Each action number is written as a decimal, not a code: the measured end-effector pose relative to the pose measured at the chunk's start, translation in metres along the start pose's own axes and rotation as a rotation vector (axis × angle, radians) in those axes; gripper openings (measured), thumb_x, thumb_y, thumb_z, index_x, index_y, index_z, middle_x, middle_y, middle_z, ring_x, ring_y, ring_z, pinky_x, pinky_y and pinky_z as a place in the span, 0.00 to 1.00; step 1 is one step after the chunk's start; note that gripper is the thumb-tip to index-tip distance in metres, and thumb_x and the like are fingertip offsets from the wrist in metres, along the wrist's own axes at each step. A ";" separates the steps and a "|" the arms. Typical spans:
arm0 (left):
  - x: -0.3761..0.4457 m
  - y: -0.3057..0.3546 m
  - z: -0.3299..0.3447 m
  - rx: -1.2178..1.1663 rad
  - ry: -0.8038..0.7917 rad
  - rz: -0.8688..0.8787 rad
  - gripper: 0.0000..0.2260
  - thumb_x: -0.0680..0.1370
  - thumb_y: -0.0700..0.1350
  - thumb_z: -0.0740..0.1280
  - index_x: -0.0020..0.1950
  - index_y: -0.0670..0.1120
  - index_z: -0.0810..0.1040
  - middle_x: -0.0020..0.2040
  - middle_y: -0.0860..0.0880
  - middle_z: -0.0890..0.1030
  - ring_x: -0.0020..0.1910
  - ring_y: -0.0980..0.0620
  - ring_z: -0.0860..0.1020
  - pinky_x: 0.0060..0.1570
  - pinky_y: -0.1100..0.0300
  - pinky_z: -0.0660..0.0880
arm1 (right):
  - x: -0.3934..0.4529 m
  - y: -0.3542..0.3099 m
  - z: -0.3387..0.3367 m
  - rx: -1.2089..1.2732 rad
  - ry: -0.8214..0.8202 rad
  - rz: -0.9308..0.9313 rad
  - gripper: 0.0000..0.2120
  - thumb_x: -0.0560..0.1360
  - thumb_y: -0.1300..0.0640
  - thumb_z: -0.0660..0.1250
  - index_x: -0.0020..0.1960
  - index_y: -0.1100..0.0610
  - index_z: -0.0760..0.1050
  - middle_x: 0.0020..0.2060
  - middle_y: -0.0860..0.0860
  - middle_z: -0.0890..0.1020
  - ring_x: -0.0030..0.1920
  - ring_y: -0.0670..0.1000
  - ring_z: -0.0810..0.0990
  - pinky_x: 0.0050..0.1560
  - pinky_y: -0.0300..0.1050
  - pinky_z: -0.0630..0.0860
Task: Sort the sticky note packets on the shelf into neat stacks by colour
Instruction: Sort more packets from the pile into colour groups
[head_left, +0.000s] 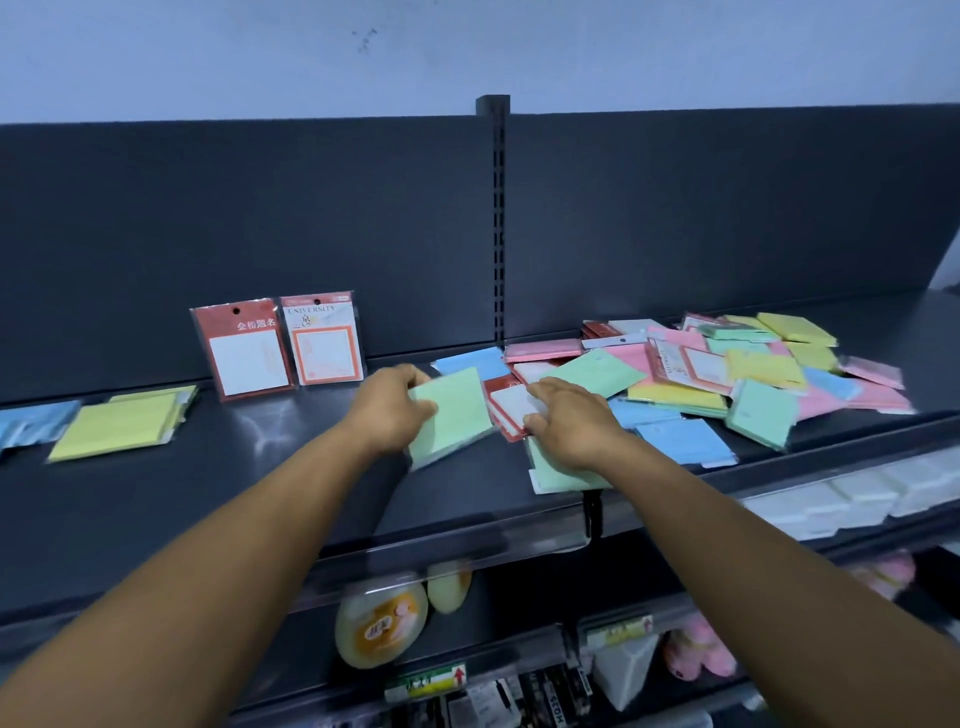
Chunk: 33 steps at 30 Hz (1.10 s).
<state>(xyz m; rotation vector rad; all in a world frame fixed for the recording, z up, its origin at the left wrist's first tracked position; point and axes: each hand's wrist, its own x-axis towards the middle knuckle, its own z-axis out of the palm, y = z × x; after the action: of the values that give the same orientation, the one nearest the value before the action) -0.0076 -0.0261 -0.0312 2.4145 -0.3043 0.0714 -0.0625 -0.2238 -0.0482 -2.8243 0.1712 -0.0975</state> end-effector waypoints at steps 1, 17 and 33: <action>0.003 0.005 -0.002 -0.051 0.030 0.021 0.04 0.75 0.40 0.68 0.49 0.47 0.77 0.51 0.45 0.81 0.46 0.48 0.77 0.49 0.58 0.73 | 0.002 0.003 -0.002 0.012 0.023 0.010 0.25 0.81 0.50 0.56 0.76 0.54 0.58 0.76 0.50 0.59 0.75 0.52 0.58 0.74 0.48 0.55; 0.034 0.055 0.046 0.042 -0.099 0.137 0.17 0.75 0.33 0.61 0.60 0.49 0.73 0.49 0.49 0.77 0.44 0.49 0.74 0.34 0.61 0.69 | 0.050 0.068 -0.037 -0.127 -0.030 0.291 0.36 0.77 0.42 0.61 0.78 0.55 0.50 0.75 0.56 0.61 0.76 0.59 0.51 0.73 0.53 0.55; 0.041 0.026 0.036 -0.163 -0.010 0.028 0.08 0.75 0.40 0.68 0.52 0.48 0.74 0.42 0.49 0.80 0.40 0.49 0.77 0.36 0.62 0.72 | 0.075 0.071 -0.053 0.544 0.262 0.251 0.06 0.72 0.59 0.69 0.39 0.61 0.78 0.34 0.53 0.77 0.36 0.51 0.74 0.41 0.46 0.74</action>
<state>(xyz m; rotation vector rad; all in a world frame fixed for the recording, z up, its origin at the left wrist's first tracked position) 0.0254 -0.0763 -0.0363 2.2497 -0.3357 0.0453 -0.0005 -0.3161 -0.0162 -2.2208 0.4763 -0.3929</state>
